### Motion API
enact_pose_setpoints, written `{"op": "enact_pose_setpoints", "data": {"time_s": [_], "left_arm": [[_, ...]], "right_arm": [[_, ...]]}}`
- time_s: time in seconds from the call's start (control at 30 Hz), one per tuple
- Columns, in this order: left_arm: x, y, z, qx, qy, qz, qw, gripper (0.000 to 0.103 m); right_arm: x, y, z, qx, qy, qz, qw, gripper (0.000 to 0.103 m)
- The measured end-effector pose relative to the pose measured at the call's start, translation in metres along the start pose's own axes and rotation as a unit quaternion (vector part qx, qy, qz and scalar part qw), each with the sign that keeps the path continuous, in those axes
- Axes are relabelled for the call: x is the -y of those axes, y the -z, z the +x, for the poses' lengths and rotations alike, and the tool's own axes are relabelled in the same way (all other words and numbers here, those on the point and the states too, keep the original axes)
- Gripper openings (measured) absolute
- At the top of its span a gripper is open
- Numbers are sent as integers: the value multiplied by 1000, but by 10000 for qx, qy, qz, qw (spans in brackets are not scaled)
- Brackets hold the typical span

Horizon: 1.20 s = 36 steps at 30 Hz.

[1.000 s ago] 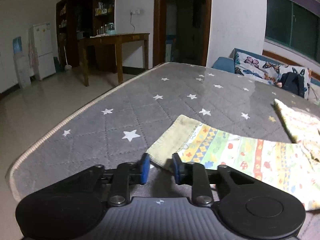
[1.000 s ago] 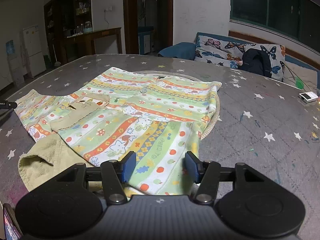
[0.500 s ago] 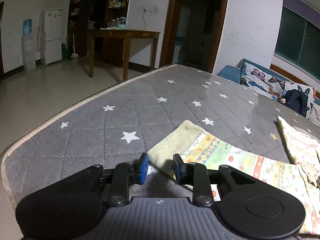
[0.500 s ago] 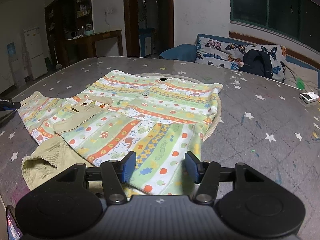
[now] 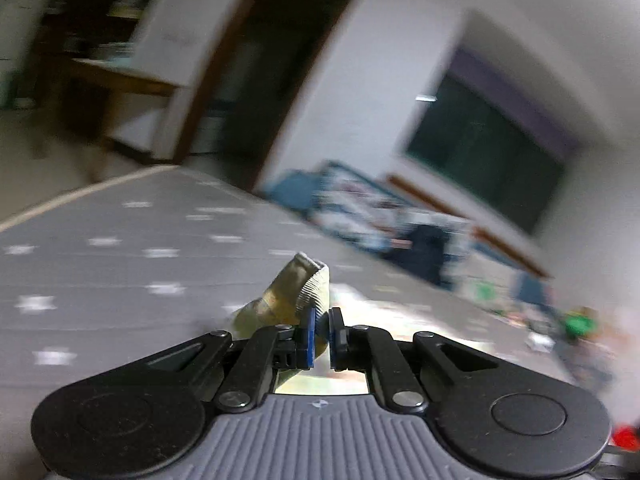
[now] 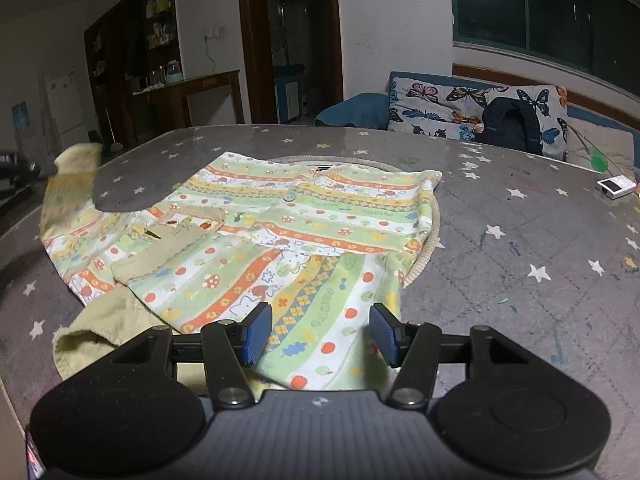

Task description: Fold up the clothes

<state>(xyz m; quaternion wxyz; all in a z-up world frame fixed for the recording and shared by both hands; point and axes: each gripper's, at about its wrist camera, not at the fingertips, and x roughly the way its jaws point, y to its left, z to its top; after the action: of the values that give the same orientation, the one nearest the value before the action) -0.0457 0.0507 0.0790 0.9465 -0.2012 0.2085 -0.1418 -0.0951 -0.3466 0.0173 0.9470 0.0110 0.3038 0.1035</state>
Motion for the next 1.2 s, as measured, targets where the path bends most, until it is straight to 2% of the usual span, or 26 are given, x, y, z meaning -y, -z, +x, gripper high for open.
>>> {"op": "enact_pose_setpoints", "data": {"time_s": [0.1,0.2,0.27,0.33,0.43,0.53,0.6,0.73,0.83,0.9,0.97,1.03,1.1,1.13,1.2], "left_arm": [[46,6,11,-103,904,109,9958,7],[90,21,23,-181,1680,284,9852,7],[112,36,30,-307,1971,500,9786,8],[131,54,34,-525,2024,909,9736,11],[146,79,32,-755,1981,1580,9644,16],[137,90,21,-842,1816,1874,9617,23],[121,87,13,-811,1661,1900,9642,23],[90,75,12,-751,911,1968,9733,24],[71,68,13,-829,495,1945,9761,24],[63,66,10,-805,361,1931,9772,24],[56,65,6,-769,318,1863,9790,24],[52,64,4,-774,296,1849,9793,25],[50,65,2,-803,283,1871,9787,25],[50,65,3,-817,272,1901,9780,25],[51,66,10,-834,265,1944,9770,25]], "right_arm": [[0,-1,-3,47,-55,65,10000,55],[2,-2,-5,73,-90,145,9998,55],[4,-2,-7,85,-110,203,9997,55],[6,-3,-8,96,-130,261,9995,55],[9,-4,-11,114,-160,348,9992,53],[12,-5,-12,120,-209,445,9987,49],[11,-6,-9,52,-356,567,9977,49],[10,-9,-1,-83,-633,785,9949,48],[1,-11,8,-190,-663,680,9953,48],[-3,-12,17,-274,-647,633,9955,46],[-7,-12,26,-368,-639,615,9954,39],[-10,-12,32,-428,-634,594,9953,36],[-15,-13,35,-441,-588,504,9960,23],[-17,-14,36,-471,-561,460,9963,11],[-21,-21,33,-374,-495,312,9976,7]]}}
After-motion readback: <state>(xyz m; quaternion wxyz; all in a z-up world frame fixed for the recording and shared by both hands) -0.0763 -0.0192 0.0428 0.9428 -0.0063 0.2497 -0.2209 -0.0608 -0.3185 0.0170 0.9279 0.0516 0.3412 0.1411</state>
